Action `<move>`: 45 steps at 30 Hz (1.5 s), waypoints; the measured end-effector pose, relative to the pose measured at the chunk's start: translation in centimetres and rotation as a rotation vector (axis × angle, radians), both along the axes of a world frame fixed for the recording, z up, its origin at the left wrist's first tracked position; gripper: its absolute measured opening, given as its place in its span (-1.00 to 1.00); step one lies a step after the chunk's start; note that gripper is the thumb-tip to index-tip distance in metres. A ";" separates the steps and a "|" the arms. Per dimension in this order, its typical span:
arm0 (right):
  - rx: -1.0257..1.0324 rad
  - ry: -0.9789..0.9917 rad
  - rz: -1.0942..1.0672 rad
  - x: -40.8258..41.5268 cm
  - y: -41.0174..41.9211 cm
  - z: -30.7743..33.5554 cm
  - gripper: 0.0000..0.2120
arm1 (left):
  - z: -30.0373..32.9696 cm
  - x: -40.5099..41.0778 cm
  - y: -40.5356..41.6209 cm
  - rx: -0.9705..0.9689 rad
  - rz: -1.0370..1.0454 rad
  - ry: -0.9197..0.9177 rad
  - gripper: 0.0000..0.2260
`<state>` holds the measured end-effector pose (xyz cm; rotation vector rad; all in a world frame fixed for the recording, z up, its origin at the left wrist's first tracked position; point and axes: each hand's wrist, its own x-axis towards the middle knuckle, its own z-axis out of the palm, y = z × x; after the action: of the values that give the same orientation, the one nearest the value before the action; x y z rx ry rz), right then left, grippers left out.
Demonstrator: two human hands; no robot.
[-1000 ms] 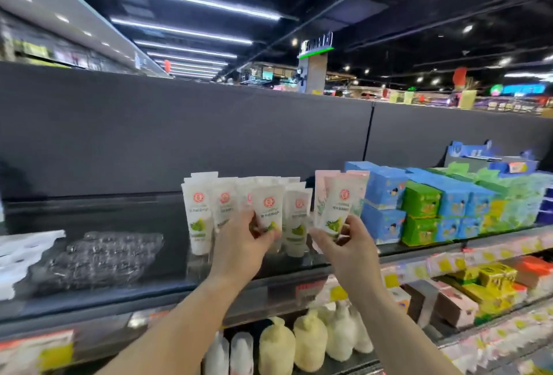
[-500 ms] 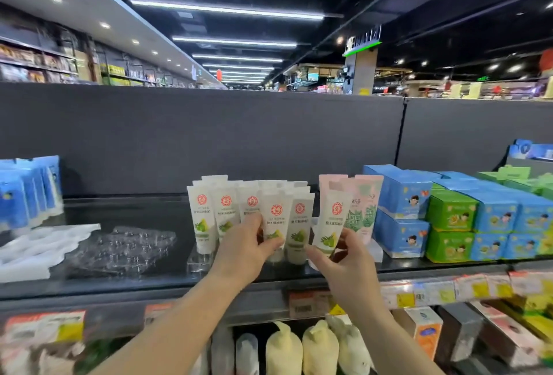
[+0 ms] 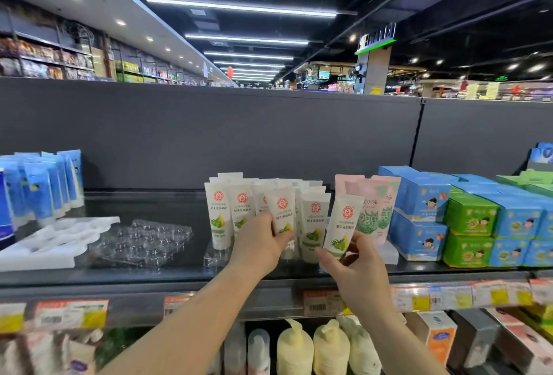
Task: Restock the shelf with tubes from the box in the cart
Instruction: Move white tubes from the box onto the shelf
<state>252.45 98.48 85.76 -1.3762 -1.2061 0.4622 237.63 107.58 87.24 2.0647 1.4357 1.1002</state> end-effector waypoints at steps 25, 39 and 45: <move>0.016 -0.029 0.000 -0.2 -0.1 -0.3 -0.66 | 0.2 0.0 -0.9 0.052 -0.065 0.136 -0.75; 0.024 -0.171 0.049 -3.8 0.6 0.7 -0.69 | 0.3 -4.4 -3.9 -0.069 -0.202 -0.287 -0.73; 0.009 -0.331 0.099 -7.5 2.7 -0.4 -0.66 | 0.7 -6.0 -3.7 -0.153 -0.243 -0.276 -0.86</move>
<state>244.98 101.22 85.39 -1.4270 -1.5483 0.3035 231.66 103.89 87.90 1.8389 1.0699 1.0881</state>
